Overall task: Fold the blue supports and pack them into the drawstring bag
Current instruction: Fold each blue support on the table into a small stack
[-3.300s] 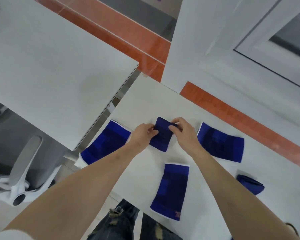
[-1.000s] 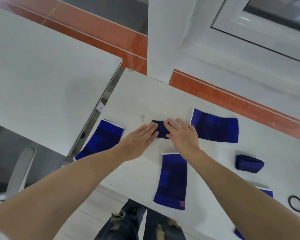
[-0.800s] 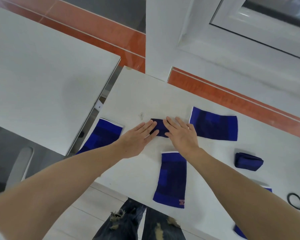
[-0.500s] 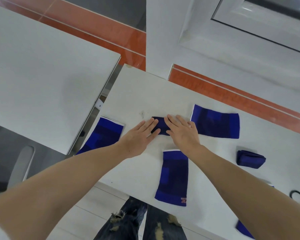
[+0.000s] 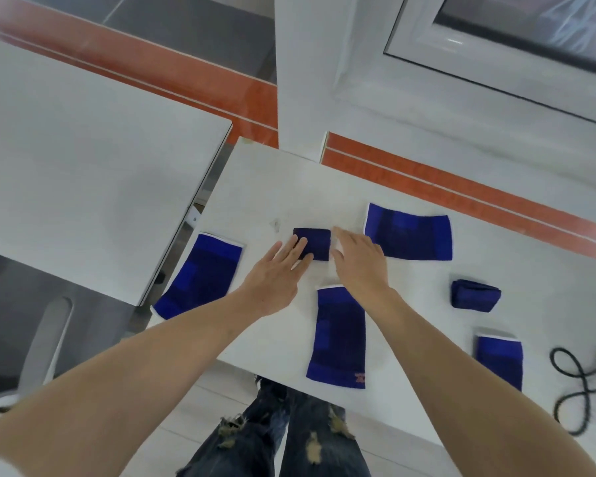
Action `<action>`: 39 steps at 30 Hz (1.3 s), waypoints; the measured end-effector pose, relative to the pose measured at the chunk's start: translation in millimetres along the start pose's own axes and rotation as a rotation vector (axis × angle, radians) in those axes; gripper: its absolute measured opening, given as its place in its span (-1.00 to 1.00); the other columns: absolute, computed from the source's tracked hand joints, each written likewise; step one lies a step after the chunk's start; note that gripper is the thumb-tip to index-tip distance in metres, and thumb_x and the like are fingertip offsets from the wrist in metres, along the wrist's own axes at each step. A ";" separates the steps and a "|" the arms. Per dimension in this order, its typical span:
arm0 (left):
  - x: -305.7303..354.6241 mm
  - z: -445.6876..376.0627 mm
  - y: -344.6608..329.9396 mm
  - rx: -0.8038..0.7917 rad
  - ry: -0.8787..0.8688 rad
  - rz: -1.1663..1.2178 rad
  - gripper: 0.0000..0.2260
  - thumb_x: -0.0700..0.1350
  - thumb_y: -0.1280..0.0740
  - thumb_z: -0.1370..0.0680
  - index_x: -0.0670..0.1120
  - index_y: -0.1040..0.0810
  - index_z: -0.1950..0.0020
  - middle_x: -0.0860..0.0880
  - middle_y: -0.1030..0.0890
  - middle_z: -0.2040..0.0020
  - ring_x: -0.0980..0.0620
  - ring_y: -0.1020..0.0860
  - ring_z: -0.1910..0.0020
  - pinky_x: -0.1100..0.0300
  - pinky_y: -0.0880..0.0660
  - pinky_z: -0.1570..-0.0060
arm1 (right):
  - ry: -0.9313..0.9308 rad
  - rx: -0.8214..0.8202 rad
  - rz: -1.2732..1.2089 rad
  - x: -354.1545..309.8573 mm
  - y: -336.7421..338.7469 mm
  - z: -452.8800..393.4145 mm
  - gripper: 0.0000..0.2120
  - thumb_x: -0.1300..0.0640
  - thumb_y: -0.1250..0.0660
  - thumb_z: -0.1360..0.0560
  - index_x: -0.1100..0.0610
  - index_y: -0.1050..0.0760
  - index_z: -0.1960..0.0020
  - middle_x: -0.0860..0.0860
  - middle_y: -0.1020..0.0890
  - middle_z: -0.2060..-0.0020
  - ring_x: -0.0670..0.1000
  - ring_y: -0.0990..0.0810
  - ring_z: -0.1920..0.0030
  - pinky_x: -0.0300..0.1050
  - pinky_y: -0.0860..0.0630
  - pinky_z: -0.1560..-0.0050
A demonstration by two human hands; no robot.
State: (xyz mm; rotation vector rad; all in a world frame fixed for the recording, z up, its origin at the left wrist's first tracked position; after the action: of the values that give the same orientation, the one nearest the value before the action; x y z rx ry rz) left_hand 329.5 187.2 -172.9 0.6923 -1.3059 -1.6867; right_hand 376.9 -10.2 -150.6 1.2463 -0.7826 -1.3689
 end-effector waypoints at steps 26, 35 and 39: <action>198.4 59.8 -32.0 -0.286 0.054 0.140 -0.47 -0.07 -0.13 -0.68 -0.10 -0.11 -0.64 -0.15 0.08 -0.67 -0.19 0.13 -0.65 -0.05 0.01 -0.60 | -0.337 0.070 -0.166 166.9 -21.9 241.6 -0.77 0.20 -0.31 -0.60 0.06 -0.59 -0.23 -0.04 -0.63 -0.20 0.11 -0.55 -0.23 0.08 -0.55 -0.14; 283.4 33.3 -32.5 -0.277 0.002 0.131 -0.47 -0.12 -0.16 -0.66 -0.09 -0.12 -0.63 -0.15 0.09 -0.67 -0.18 0.12 -0.65 -0.07 -0.03 -0.59 | -0.537 -0.035 -0.086 275.2 -22.7 277.0 -0.62 0.02 -0.37 -0.61 0.02 -0.48 -0.40 0.03 -0.46 -0.34 0.13 -0.45 -0.30 0.09 -0.52 -0.22; 309.5 26.8 -32.7 -0.291 -0.001 0.131 -0.48 -0.12 -0.17 -0.65 -0.05 -0.17 -0.61 -0.11 0.07 -0.68 -0.16 0.11 -0.65 -0.08 -0.01 -0.59 | -0.482 -0.078 -0.069 294.8 -27.1 284.5 -0.64 0.05 -0.32 -0.64 0.00 -0.48 -0.43 0.00 -0.43 -0.37 0.09 -0.43 -0.28 0.06 -0.55 -0.15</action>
State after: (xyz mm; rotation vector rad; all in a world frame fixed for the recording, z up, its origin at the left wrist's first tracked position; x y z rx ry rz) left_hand 152.7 -70.2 -171.7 0.4264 -1.0534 -1.7229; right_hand 134.3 -339.9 -182.4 0.8954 -1.0090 -1.7703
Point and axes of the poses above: each hand's wrist, its own z-axis away from the middle knuckle, its own y-axis out of the back of the hand, x = y × z, the point moved 1 cm from there along -z, towards the middle knuckle
